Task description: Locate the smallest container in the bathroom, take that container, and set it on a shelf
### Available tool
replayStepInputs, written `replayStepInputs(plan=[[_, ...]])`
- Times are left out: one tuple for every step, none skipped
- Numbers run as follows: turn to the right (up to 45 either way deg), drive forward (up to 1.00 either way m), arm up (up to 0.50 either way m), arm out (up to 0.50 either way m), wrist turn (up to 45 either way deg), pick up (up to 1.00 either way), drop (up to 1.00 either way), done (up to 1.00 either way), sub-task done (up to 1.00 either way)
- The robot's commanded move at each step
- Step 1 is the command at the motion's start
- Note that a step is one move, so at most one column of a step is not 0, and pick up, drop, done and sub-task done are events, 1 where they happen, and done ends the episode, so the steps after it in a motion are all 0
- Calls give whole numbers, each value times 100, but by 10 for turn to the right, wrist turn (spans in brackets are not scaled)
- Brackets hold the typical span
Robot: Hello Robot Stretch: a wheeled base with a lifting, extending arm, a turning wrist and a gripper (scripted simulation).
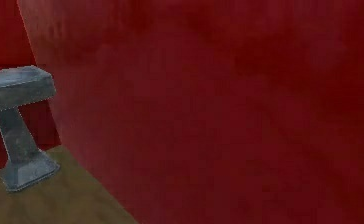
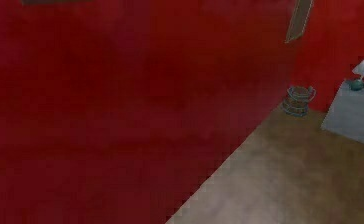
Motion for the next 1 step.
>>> replayStepInputs(plan=[[-450,0,0,0,0,0,0,0,0]])
